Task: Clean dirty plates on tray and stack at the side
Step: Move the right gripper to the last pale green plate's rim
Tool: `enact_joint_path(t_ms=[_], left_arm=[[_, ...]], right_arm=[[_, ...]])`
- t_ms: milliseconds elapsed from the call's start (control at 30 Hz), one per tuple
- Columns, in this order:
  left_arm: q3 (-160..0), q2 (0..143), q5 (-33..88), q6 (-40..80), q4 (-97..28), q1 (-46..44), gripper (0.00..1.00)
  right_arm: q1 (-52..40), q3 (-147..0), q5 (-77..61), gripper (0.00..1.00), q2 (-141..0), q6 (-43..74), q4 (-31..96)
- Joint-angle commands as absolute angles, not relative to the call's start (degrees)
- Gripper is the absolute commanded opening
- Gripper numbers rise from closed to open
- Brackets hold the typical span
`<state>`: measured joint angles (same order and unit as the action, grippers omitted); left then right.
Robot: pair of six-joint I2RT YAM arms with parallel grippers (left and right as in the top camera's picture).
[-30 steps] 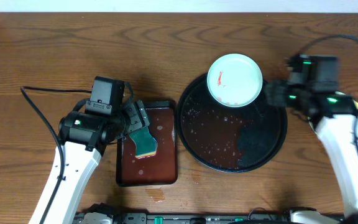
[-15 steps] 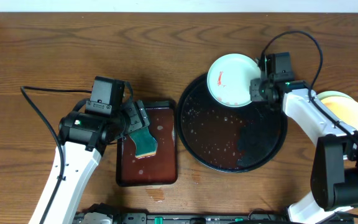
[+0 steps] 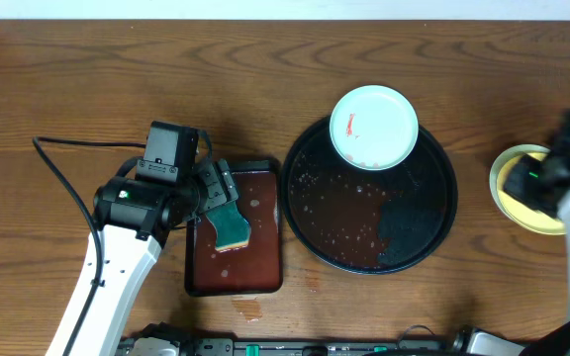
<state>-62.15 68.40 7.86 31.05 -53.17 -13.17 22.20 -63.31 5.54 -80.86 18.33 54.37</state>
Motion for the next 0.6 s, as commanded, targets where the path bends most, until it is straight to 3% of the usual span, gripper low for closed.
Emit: enact_joint_path(t_ms=[0, 200, 567], left_arm=[[-62.26, 68.47, 8.36, 30.24, -53.25, -12.93, 0.84], [-62.26, 68.47, 8.36, 30.24, -53.25, -12.93, 0.84], [-62.26, 68.47, 8.36, 30.24, -53.28, -12.93, 0.84]], right_arm=[[28.21, -62.54, 19.0, 0.01, -82.19, 24.97, 54.96], [36.51, -61.34, 19.44, 0.01, -85.69, 28.91, 50.85], [38.3, -61.32, 22.15, 0.01, -98.94, 28.88, 46.02]])
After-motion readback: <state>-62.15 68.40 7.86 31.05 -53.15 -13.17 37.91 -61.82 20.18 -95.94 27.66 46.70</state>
